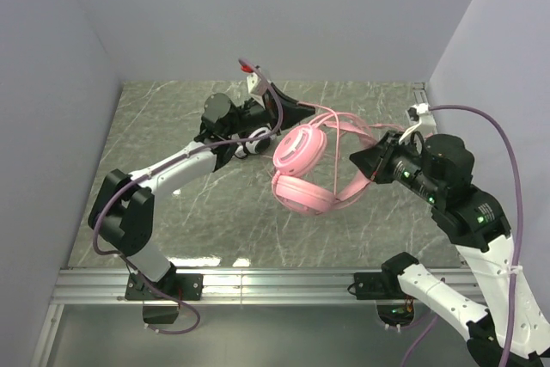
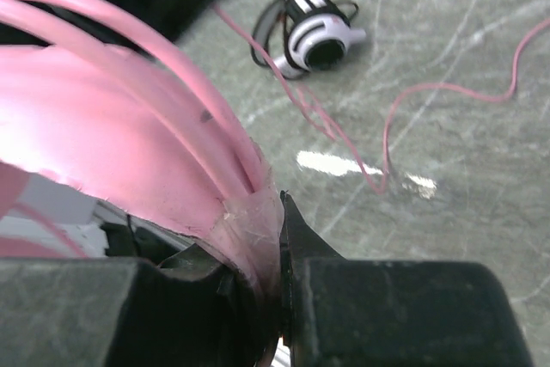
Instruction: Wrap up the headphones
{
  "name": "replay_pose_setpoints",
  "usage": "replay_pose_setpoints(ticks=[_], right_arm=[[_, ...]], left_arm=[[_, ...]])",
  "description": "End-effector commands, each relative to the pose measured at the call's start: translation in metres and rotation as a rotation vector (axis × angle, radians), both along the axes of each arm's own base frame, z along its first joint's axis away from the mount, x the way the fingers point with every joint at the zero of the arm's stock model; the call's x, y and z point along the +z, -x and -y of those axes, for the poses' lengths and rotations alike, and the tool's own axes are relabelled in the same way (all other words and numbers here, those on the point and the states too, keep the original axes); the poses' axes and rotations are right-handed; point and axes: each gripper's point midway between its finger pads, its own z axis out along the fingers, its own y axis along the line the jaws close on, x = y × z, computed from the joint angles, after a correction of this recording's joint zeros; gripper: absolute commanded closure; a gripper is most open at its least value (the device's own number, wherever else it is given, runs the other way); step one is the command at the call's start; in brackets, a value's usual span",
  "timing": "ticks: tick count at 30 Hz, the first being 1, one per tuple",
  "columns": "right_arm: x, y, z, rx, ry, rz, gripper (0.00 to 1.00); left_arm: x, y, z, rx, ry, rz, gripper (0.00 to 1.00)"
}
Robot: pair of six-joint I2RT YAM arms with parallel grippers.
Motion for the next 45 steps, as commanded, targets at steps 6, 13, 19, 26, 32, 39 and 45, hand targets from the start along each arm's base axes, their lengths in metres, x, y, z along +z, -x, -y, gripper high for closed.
replay_pose_setpoints(ticks=[6, 13, 19, 26, 32, 39, 45], right_arm=[[0.113, -0.001, -0.011, 0.020, -0.207, 0.212, 1.00], [0.146, 0.000, -0.010, 0.025, -0.198, 0.239, 1.00], [0.166, -0.002, -0.009, 0.015, -0.214, 0.257, 1.00], [0.190, -0.008, -0.002, -0.038, -0.229, 0.292, 1.00], [0.204, -0.014, 0.003, -0.082, -0.239, 0.311, 1.00], [0.213, -0.025, 0.009, -0.143, -0.254, 0.327, 1.00], [0.217, -0.040, 0.032, -0.292, -0.258, 0.336, 1.00]], left_arm=[[-0.018, 0.021, 0.009, -0.091, 0.070, -0.015, 0.85], [-0.036, 0.033, 0.041, -0.088, 0.025, -0.013, 0.82], [-0.052, 0.041, 0.055, -0.121, 0.035, -0.050, 0.82], [-0.081, 0.051, 0.064, -0.149, 0.030, -0.090, 0.85], [-0.105, 0.067, 0.065, -0.185, 0.045, -0.139, 0.87], [-0.134, 0.089, 0.070, -0.216, 0.029, -0.191, 0.88], [-0.140, 0.124, 0.063, -0.218, 0.096, -0.209, 0.89]])
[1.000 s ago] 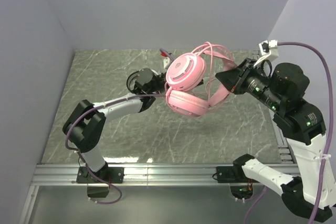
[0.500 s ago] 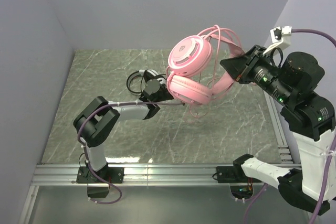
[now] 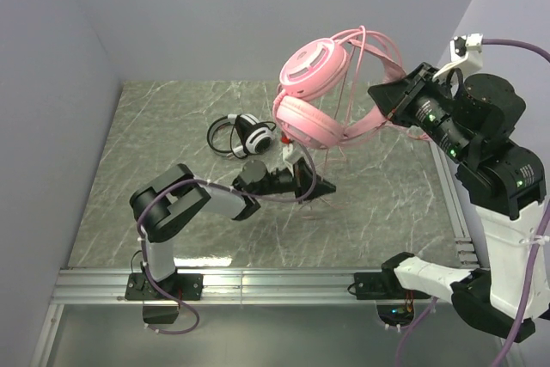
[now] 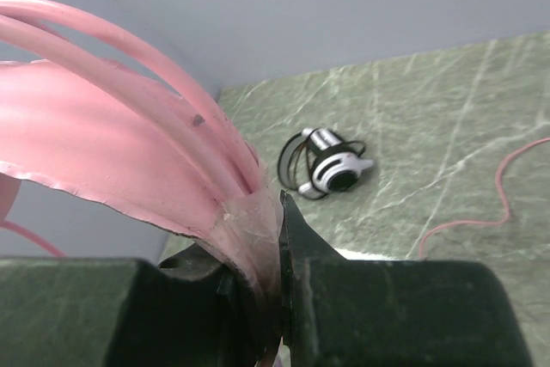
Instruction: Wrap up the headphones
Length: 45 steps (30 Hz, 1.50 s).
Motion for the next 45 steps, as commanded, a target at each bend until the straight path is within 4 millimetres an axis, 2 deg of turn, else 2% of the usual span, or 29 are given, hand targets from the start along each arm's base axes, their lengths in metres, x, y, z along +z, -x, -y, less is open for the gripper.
replay_pose_setpoints(ticks=[1, 3, 9, 11, 13, 14, 15, 16, 17, 18, 20, 21, 24, 27, 28, 30, 31, 32, 34, 35, 39, 43, 44, 45], right_arm=[[0.057, 0.000, 0.026, -0.136, -0.147, 0.153, 1.00], [0.051, -0.005, 0.032, -0.180, -0.129, 0.132, 1.00], [0.025, -0.020, 0.075, -0.439, -0.112, 0.124, 1.00], [0.018, -0.021, 0.088, -0.510, -0.100, 0.122, 1.00], [0.008, -0.026, 0.094, -0.549, -0.077, 0.100, 1.00], [0.005, -0.027, 0.102, -0.596, -0.070, 0.095, 1.00], [-0.002, -0.031, 0.105, -0.620, -0.054, 0.085, 1.00], [-0.005, -0.032, 0.109, -0.646, -0.043, 0.082, 1.00], [-0.009, -0.034, 0.113, -0.672, -0.034, 0.080, 1.00], [-0.019, -0.039, 0.119, -0.720, -0.013, 0.072, 1.00], [-0.030, -0.041, 0.125, -0.760, 0.015, 0.066, 1.00], [-0.042, -0.044, 0.130, -0.801, 0.041, 0.054, 1.00], [-0.064, -0.048, 0.138, -0.865, 0.075, 0.014, 1.00], [-0.078, -0.053, 0.140, -0.901, 0.074, -0.015, 1.00], [-0.080, -0.055, 0.141, -0.921, 0.062, -0.023, 1.00], [-0.084, -0.058, 0.146, -0.963, 0.082, -0.035, 1.00], [-0.087, -0.059, 0.146, -0.966, 0.084, -0.046, 1.00], [-0.087, -0.057, 0.151, -0.999, 0.102, -0.048, 1.00], [-0.092, -0.060, 0.153, -1.010, 0.125, -0.060, 1.00], [-0.099, -0.062, 0.149, -0.985, 0.132, -0.076, 1.00], [-0.109, -0.065, 0.158, -1.012, 0.148, -0.087, 1.00], [-0.128, -0.069, 0.160, -1.022, 0.208, -0.117, 1.00], [-0.137, -0.071, 0.159, -1.015, 0.226, -0.130, 1.00], [-0.142, -0.071, 0.159, -1.012, 0.229, -0.137, 1.00]], left_arm=[[0.026, 0.023, -0.008, 0.012, 0.147, 0.062, 0.89], [0.024, 0.033, -0.011, 0.011, 0.153, 0.059, 0.89], [0.031, 0.057, -0.022, -0.001, 0.171, 0.051, 0.91], [0.022, 0.065, -0.023, 0.012, 0.127, 0.039, 0.91], [0.029, 0.072, -0.026, 0.023, 0.109, 0.049, 0.92], [0.012, 0.073, -0.022, 0.037, 0.025, 0.030, 0.92], [0.022, 0.076, -0.021, 0.047, 0.022, 0.047, 0.93], [0.019, 0.078, -0.019, 0.049, -0.015, 0.048, 0.94], [0.007, 0.087, -0.016, 0.039, -0.082, 0.054, 0.94], [0.017, 0.085, -0.016, 0.072, -0.084, 0.064, 0.95], [0.017, 0.094, -0.013, 0.083, -0.127, 0.087, 0.95], [0.019, 0.093, -0.014, 0.103, -0.163, 0.084, 0.95], [0.022, 0.104, -0.012, 0.076, -0.222, 0.095, 0.94], [0.027, 0.110, -0.004, 0.036, -0.256, 0.101, 0.95], [0.020, 0.114, -0.003, 0.023, -0.292, 0.100, 0.95], [0.020, 0.130, 0.002, -0.008, -0.300, 0.109, 0.96], [0.020, 0.128, 0.001, 0.006, -0.299, 0.105, 0.96], [0.027, 0.136, -0.001, -0.004, -0.281, 0.106, 0.96], [0.024, 0.143, -0.006, -0.018, -0.280, 0.094, 0.96], [0.029, 0.144, -0.010, -0.012, -0.273, 0.093, 0.96], [0.026, 0.140, -0.025, 0.023, -0.333, 0.102, 0.99], [0.041, 0.140, -0.039, 0.047, -0.328, 0.112, 1.00], [0.038, 0.139, -0.045, 0.057, -0.357, 0.109, 0.99], [0.044, 0.133, -0.045, 0.092, -0.364, 0.110, 1.00]])
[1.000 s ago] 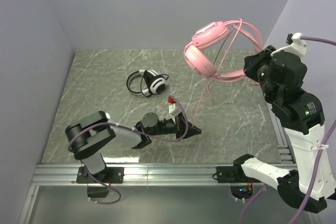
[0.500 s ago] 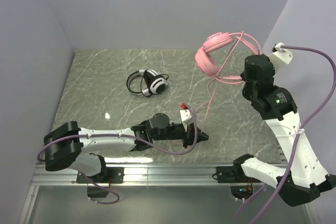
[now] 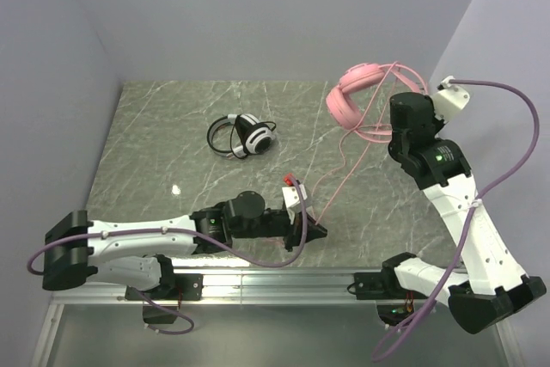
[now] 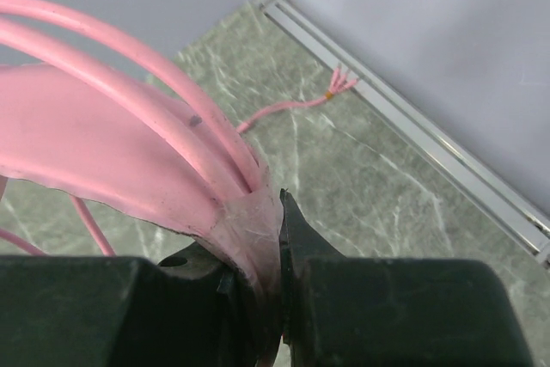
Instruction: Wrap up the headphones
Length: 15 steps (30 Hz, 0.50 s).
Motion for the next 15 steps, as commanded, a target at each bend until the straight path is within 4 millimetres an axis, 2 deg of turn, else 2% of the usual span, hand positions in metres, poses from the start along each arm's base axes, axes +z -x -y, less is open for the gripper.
replay_pose_setpoints(ticks=[1, 2, 4, 5, 6, 7, 9, 10, 15], right_arm=[[0.015, -0.009, 0.004, -0.053, -0.055, 0.136, 1.00], [0.005, -0.010, 0.004, -0.049, -0.043, 0.112, 1.00], [-0.001, -0.009, 0.003, -0.040, -0.039, 0.100, 1.00], [-0.009, -0.009, 0.002, -0.035, -0.031, 0.080, 1.00], [-0.013, -0.008, 0.002, -0.028, -0.029, 0.067, 1.00], [-0.017, -0.008, -0.001, -0.011, -0.028, 0.054, 1.00], [-0.031, -0.006, -0.001, -0.005, -0.018, 0.019, 1.00], [-0.035, -0.005, -0.001, -0.006, -0.018, 0.010, 1.00], [-0.065, 0.002, 0.001, 0.001, 0.002, -0.044, 1.00]], left_arm=[[0.009, -0.009, -0.012, 0.063, -0.056, 0.041, 0.99], [0.009, -0.013, -0.014, 0.082, -0.076, 0.047, 1.00], [0.008, -0.027, -0.020, 0.160, -0.147, 0.066, 0.99], [0.016, -0.034, -0.020, 0.197, -0.149, 0.075, 1.00], [0.004, -0.039, -0.028, 0.228, -0.221, 0.075, 1.00], [0.004, -0.051, -0.034, 0.298, -0.245, 0.096, 1.00], [0.012, -0.062, -0.039, 0.356, -0.270, 0.115, 1.00], [0.009, -0.069, -0.047, 0.404, -0.310, 0.132, 1.00], [0.037, -0.085, -0.064, 0.503, -0.329, 0.188, 1.00]])
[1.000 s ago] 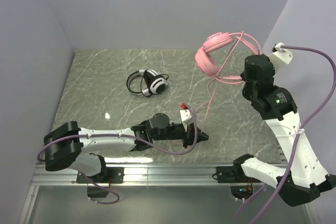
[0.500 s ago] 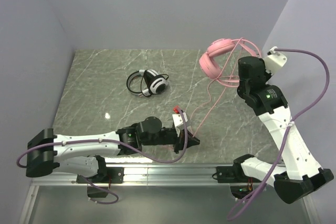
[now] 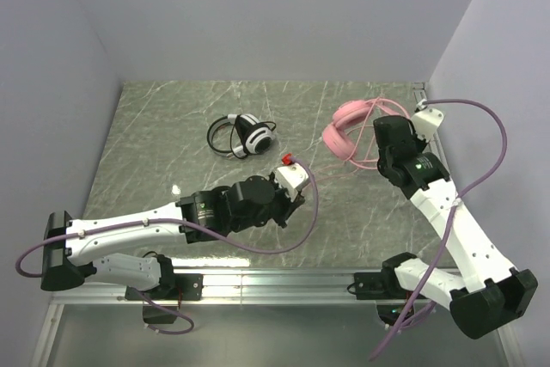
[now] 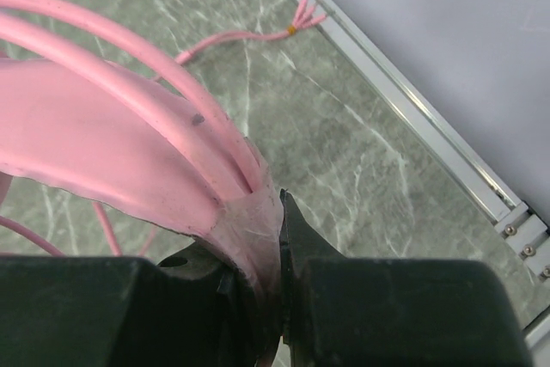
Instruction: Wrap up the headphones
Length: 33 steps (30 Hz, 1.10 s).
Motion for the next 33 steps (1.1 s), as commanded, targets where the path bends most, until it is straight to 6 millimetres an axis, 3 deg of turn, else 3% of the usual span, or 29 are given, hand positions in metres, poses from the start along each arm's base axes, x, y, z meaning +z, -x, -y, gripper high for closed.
replay_pose_setpoints(ticks=[1, 8, 13, 17, 22, 27, 33], right_arm=[[0.018, -0.006, 0.000, -0.025, -0.068, 0.146, 1.00], [-0.027, -0.001, -0.016, 0.095, -0.074, 0.052, 1.00], [-0.048, 0.002, -0.046, 0.265, -0.083, -0.062, 1.00], [-0.055, 0.011, -0.062, 0.348, -0.043, -0.122, 1.00], [-0.062, 0.018, -0.064, 0.326, 0.021, -0.182, 1.00], [-0.067, 0.021, -0.075, 0.382, 0.017, -0.196, 1.00], [-0.067, 0.026, -0.104, 0.544, -0.049, -0.210, 1.00]], left_arm=[[0.026, -0.020, -0.023, 0.118, -0.046, 0.088, 1.00], [0.071, -0.042, -0.046, 0.232, -0.050, 0.222, 0.99], [0.079, -0.064, -0.042, 0.281, -0.138, 0.364, 1.00], [0.089, -0.081, -0.038, 0.294, -0.143, 0.409, 1.00], [0.111, -0.092, -0.033, 0.274, -0.127, 0.501, 0.99], [0.112, -0.116, -0.035, 0.298, -0.213, 0.574, 1.00], [0.119, -0.142, -0.031, 0.282, -0.178, 0.630, 0.99]])
